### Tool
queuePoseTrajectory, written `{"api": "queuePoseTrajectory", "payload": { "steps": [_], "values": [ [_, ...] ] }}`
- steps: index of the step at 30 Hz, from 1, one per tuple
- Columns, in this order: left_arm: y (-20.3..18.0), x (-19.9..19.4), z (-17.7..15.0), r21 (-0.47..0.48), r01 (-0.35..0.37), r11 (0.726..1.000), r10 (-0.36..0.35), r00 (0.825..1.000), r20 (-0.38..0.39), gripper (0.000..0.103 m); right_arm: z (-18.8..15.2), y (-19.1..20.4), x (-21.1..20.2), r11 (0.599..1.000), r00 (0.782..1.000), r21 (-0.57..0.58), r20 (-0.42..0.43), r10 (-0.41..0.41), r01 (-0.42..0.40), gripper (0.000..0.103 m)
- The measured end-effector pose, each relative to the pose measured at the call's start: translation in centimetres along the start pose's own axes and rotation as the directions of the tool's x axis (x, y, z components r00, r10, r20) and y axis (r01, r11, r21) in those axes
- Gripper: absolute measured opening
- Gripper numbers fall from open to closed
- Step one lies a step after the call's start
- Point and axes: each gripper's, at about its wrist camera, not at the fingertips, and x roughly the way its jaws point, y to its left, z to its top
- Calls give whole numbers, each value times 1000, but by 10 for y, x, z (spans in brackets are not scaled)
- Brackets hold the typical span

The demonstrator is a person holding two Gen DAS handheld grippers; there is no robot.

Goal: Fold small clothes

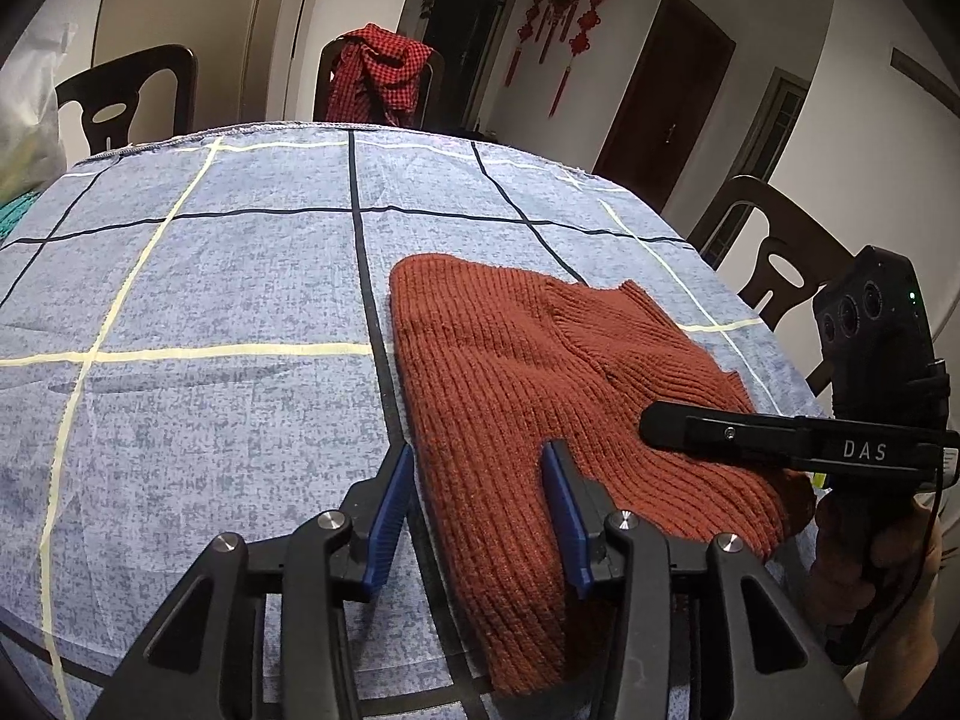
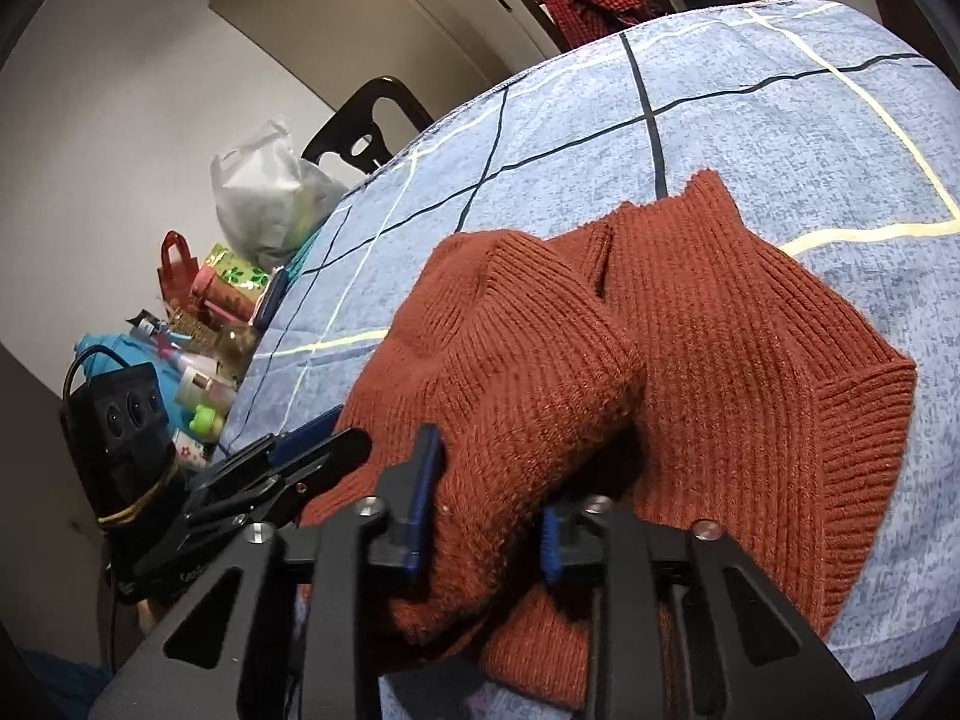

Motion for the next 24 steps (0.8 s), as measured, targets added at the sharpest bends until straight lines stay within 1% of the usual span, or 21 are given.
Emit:
{"api": "queuePoseTrajectory", "payload": {
  "steps": [1,4,9,15,19,24],
  "values": [
    [-1,0,0,0,-2,1000,2,1000,0,48,0,0,0,1000,1000,0,2,5,-5,19],
    [-2,-1,0,6,-11,1000,11,1000,1,48,1,1,-3,1000,1000,0,16,14,-14,16],
    [-8,-3,5,21,-20,1000,20,1000,2,48,6,5,-14,999,999,-19,31,31,-30,14],
    [-17,-8,14,50,-12,999,10,1000,27,48,17,13,-35,997,998,-79,63,26,-21,14],
    [-26,-8,19,72,4,997,-6,999,38,48,25,7,-55,996,995,-91,97,10,-1,14],
    [-38,0,17,98,36,995,-38,999,14,48,25,-17,-71,999,992,-40,127,-24,29,14]
  ]
}}
